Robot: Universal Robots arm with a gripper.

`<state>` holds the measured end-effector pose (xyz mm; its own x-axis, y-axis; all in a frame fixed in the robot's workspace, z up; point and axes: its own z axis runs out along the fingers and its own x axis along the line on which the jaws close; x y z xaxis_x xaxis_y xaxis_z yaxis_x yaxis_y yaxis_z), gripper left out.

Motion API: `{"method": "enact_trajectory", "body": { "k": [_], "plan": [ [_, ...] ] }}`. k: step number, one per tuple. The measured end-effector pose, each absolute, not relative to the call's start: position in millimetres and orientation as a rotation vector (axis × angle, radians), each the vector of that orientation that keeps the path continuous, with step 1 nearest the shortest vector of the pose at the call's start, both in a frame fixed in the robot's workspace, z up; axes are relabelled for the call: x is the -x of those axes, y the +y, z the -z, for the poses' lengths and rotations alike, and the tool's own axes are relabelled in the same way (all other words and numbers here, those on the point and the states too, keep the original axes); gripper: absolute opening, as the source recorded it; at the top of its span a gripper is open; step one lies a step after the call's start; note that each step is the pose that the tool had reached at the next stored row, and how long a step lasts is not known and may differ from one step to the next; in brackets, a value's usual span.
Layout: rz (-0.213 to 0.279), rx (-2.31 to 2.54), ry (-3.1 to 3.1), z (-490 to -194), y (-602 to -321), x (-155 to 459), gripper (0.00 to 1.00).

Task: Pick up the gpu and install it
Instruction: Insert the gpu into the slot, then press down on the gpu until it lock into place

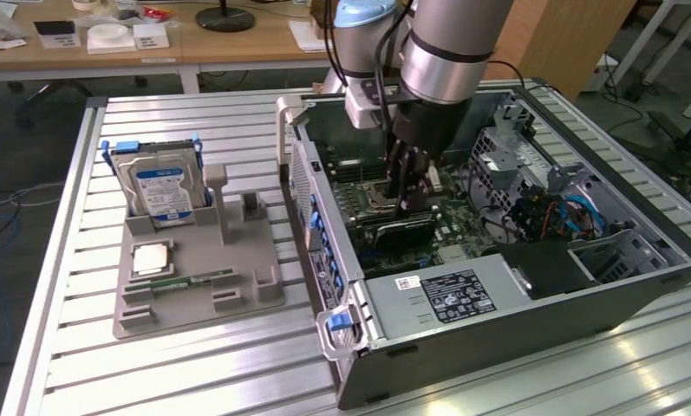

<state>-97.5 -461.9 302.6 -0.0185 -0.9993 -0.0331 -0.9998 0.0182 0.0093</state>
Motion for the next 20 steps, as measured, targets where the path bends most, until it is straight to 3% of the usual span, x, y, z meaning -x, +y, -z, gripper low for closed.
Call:
{"method": "enact_trajectory", "body": {
  "k": [20],
  "plan": [
    [-0.047, 2.189, 2.229, -314, -462, 97, 0.4]
  ]
}}
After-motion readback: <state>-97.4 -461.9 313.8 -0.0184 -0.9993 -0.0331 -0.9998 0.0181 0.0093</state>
